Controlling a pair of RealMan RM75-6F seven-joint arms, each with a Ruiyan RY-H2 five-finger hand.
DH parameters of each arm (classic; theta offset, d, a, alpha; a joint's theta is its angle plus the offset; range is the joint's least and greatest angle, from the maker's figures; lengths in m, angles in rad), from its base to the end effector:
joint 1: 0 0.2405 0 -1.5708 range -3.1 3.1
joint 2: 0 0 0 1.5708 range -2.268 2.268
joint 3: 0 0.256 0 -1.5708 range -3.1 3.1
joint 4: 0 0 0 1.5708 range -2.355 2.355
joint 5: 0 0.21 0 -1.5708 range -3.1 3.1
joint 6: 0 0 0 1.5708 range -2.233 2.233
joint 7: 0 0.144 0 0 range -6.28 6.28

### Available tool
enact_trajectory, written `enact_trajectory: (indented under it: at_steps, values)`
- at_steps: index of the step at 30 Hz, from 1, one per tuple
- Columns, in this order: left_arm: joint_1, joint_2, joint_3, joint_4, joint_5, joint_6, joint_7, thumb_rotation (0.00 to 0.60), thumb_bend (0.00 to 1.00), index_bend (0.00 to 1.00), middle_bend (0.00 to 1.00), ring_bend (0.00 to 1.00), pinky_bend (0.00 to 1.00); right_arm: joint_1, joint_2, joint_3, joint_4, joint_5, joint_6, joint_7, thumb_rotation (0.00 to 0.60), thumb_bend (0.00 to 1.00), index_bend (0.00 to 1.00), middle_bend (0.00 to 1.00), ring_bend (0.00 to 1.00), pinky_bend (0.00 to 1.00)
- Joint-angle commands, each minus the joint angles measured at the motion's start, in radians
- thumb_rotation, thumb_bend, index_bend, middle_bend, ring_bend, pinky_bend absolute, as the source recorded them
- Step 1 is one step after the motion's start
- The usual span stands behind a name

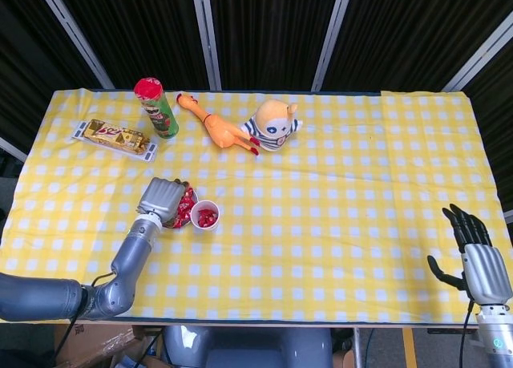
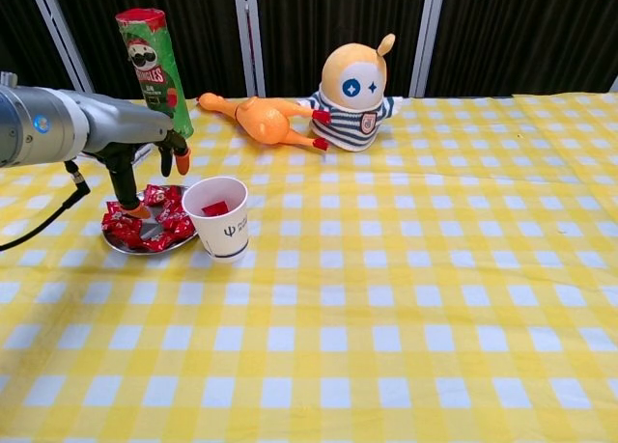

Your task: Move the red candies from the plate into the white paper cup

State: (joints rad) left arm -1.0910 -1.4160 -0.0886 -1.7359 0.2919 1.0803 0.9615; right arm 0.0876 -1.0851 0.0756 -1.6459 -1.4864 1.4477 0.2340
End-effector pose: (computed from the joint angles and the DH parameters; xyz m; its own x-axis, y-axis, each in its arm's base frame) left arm -0.1159 0.3580 0.0052 0.7164 0.3907 0.5781 0.6883 -0.2600 -0.6772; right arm -0.3078 -0.1869 0.1661 0.1683 -0.0132 0.9856 -0.9857 0.0010 0.1683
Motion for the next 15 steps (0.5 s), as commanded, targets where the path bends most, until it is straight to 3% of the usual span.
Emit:
enact_trajectory:
  at_steps: [1,15]
  values:
    - [-0.002,-0.011,0.013,0.020,-0.019,-0.004,0.010,0.600,0.25,0.24,0.25,0.88,0.89,0.000,0.000,0.000,0.000,-0.001,-0.001,0.002,0.600,0.41,0.00,0.00,0.00,0.00]
    - [-0.001,-0.123,0.021,0.159,-0.034,-0.023,0.002,0.600,0.25,0.25,0.26,0.88,0.89,0.002,0.001,0.000,-0.002,0.002,-0.005,0.004,0.600,0.41,0.00,0.00,0.00,0.00]
